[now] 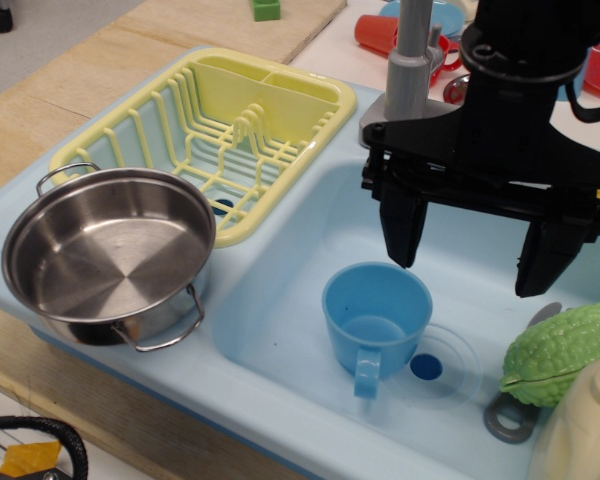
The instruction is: Put cup into pot or pan
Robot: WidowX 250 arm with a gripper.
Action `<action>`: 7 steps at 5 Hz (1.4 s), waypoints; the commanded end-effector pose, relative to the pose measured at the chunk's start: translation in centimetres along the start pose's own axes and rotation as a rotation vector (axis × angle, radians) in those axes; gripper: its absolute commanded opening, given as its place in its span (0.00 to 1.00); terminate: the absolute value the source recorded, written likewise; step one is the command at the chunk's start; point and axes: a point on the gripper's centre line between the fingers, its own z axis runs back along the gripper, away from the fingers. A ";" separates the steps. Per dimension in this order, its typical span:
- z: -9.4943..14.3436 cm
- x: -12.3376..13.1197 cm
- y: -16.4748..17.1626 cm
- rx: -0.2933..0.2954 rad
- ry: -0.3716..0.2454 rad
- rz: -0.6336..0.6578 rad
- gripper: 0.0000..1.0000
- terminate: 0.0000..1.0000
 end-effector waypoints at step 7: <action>-7.1 0.2 1.7 -0.153 0.008 0.022 0.00 0.00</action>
